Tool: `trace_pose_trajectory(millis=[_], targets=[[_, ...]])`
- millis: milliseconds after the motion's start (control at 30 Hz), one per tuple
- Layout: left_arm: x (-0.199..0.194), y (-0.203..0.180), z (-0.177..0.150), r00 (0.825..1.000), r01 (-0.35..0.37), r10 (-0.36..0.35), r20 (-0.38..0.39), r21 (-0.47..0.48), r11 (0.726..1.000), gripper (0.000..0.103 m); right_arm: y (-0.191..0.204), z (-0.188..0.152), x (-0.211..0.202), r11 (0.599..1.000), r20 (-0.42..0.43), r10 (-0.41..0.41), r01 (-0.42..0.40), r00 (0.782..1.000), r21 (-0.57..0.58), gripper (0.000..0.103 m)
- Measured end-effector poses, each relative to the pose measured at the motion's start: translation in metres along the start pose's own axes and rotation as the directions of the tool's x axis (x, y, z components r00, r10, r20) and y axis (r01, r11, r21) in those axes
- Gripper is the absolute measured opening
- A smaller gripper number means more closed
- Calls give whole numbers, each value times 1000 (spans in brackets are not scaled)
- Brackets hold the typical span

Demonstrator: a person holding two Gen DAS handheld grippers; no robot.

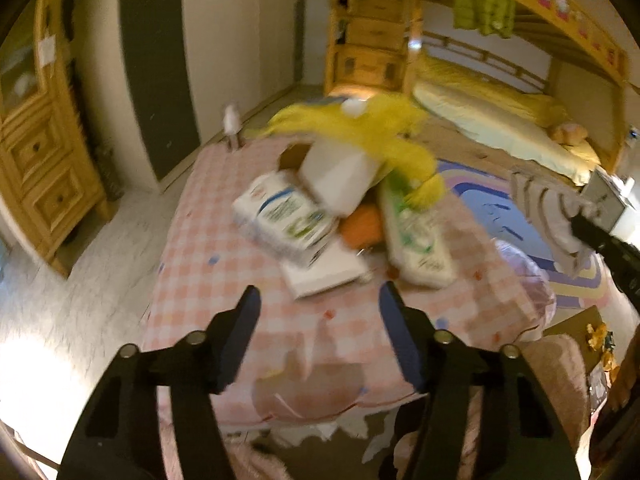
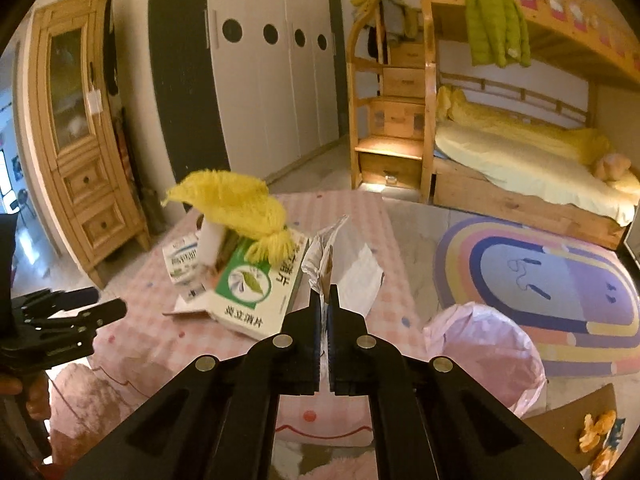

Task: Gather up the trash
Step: 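Grasp the yellow mesh net with the left gripper while the right gripper holds the packet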

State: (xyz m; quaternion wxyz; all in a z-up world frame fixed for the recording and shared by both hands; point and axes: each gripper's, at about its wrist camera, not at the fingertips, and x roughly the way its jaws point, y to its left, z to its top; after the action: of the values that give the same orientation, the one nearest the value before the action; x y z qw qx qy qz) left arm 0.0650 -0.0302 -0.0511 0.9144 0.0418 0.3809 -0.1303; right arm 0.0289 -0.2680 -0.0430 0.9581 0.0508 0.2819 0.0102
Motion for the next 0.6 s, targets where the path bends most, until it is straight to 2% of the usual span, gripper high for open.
trace_pose_trajectory(millis=[133, 200, 233, 367, 467, 600], targets=[[-3, -11, 31, 998, 45, -45, 47, 6, 999, 54, -6, 4, 5, 1000, -2, 8, -8, 1000, -4, 2], [-3, -11, 52, 996, 43, -43, 74, -6, 999, 60, -8, 8, 9, 1000, -2, 8, -8, 1000, -17, 2], [-3, -10, 61, 995, 40, -39, 89, -14, 999, 66, -9, 10, 11, 1000, -2, 8, -8, 1000, -22, 2], [-1, -23, 94, 987, 21, -24, 158, 19, 1000, 69, -8, 19, 24, 999, -5, 1, -1, 1000, -35, 2], [14, -39, 110, 987, 22, -33, 157, 70, 997, 70, -12, 23, 37, 1000, -12, 2, -2, 1000, -26, 2], [44, -54, 125, 994, 18, -29, 108, 100, 995, 70, -19, 24, 50, 1000, -28, 0, 0, 1000, -13, 2]])
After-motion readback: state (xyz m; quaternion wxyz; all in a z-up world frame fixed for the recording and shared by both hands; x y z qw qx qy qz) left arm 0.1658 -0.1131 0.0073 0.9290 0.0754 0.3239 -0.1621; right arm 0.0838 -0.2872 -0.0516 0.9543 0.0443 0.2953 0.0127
